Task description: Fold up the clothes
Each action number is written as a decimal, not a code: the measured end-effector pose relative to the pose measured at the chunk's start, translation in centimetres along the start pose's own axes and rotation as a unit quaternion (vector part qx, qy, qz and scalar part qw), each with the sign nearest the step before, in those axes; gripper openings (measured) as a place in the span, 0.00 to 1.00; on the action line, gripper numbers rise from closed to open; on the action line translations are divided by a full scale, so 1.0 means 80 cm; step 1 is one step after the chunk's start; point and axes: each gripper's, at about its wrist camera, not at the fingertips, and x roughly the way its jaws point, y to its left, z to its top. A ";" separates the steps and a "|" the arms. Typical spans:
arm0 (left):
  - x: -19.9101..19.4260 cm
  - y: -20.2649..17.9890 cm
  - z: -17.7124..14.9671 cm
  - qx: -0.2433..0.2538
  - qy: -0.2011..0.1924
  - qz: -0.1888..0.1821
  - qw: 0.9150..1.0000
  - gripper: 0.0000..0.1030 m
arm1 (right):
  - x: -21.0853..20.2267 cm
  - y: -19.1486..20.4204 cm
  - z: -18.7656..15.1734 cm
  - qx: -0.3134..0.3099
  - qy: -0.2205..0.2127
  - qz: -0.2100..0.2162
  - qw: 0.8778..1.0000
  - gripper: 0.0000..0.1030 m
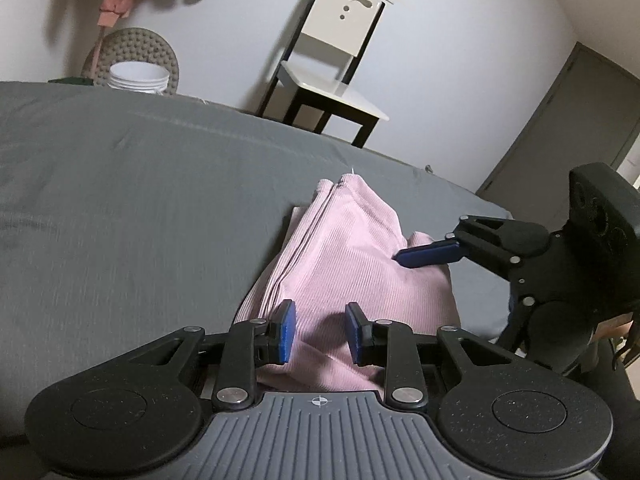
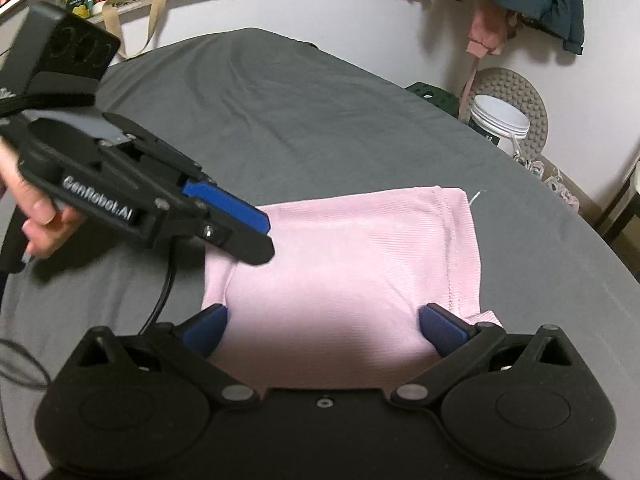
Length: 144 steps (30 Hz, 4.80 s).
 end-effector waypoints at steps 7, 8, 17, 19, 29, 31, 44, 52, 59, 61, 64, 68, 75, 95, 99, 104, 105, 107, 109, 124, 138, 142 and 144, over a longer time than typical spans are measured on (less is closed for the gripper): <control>-0.003 0.006 0.000 -0.004 0.002 -0.006 1.000 0.27 | -0.021 -0.007 -0.005 0.007 0.006 -0.002 1.000 1.00; -0.002 0.006 0.000 -0.003 0.003 -0.006 1.000 0.27 | -0.023 -0.007 -0.005 0.007 0.008 -0.003 1.000 1.00; 0.001 0.005 0.004 0.006 0.007 -0.007 1.000 0.27 | -0.035 -0.009 -0.014 0.046 0.010 -0.010 0.999 1.00; -0.001 0.003 0.005 0.011 0.007 -0.004 1.000 0.27 | -0.043 -0.007 -0.013 0.070 0.013 -0.016 0.997 1.00; -0.012 -0.009 0.012 0.031 0.008 0.015 0.999 0.27 | -0.098 0.083 -0.031 0.064 -0.058 -0.120 0.989 1.00; -0.017 -0.010 0.015 0.029 0.010 0.018 0.999 0.27 | -0.092 0.105 -0.034 0.048 -0.059 -0.142 0.987 1.00; -0.085 -0.031 0.019 0.077 0.019 0.016 0.997 0.75 | -0.037 0.162 -0.036 -0.019 -0.011 -0.283 0.959 1.00; -0.109 0.010 0.041 0.058 0.023 0.006 0.998 0.92 | 0.007 0.173 -0.033 -0.138 0.060 -0.334 0.930 1.00; -0.111 0.037 0.058 0.002 0.012 -0.005 1.000 1.00 | 0.042 0.181 -0.027 -0.264 0.126 -0.346 0.891 1.00; -0.103 0.040 0.055 -0.010 0.019 -0.005 1.000 1.00 | 0.052 0.181 -0.022 -0.288 0.140 -0.348 0.881 1.00; -0.094 0.041 0.049 -0.016 0.028 -0.005 0.999 1.00 | 0.065 0.179 -0.013 -0.316 0.154 -0.349 0.869 1.00; -0.089 0.039 0.046 -0.017 0.030 -0.009 0.999 1.00 | 0.082 0.174 -0.001 -0.343 0.161 -0.348 0.858 1.00; -0.079 0.052 0.041 -0.059 0.042 -0.025 0.997 1.00 | 0.091 0.173 0.001 -0.362 0.149 -0.363 0.845 1.00; -0.003 0.042 -0.027 -0.229 0.153 -0.146 0.950 1.00 | 0.036 0.134 0.028 -0.263 0.062 -0.378 0.886 1.00; 0.015 0.039 -0.038 -0.261 0.132 -0.147 0.945 1.00 | 0.033 0.135 0.029 -0.261 0.055 -0.377 0.887 1.00; 0.039 0.036 -0.056 -0.343 0.100 -0.180 0.917 1.00 | 0.028 0.130 0.031 -0.260 0.045 -0.377 0.888 1.00; 0.043 0.035 -0.060 -0.363 0.089 -0.190 0.908 1.00 | 0.027 0.130 0.031 -0.259 0.042 -0.376 0.889 1.00; 0.052 0.033 -0.071 -0.410 0.063 -0.202 0.887 1.00 | 0.023 0.132 0.029 -0.259 0.038 -0.375 0.889 1.00; 0.060 0.029 -0.079 -0.439 0.040 -0.207 0.874 0.99 | 0.021 0.131 0.027 -0.259 0.035 -0.374 0.890 1.00; 0.102 -0.009 -0.126 -0.578 -0.063 -0.227 0.782 0.69 | 0.010 0.129 0.018 -0.240 0.010 -0.374 0.896 1.00; 0.083 -0.006 -0.091 -0.473 -0.019 -0.173 0.864 0.64 | -0.017 0.118 0.012 -0.150 -0.017 -0.360 0.921 1.00; 0.089 0.003 -0.079 -0.466 -0.012 -0.176 0.867 0.42 | -0.024 0.118 0.012 -0.131 -0.019 -0.359 0.924 1.00; 0.091 0.011 -0.077 -0.481 -0.005 -0.181 0.858 0.37 | -0.031 0.120 0.011 -0.116 -0.024 -0.357 0.927 1.00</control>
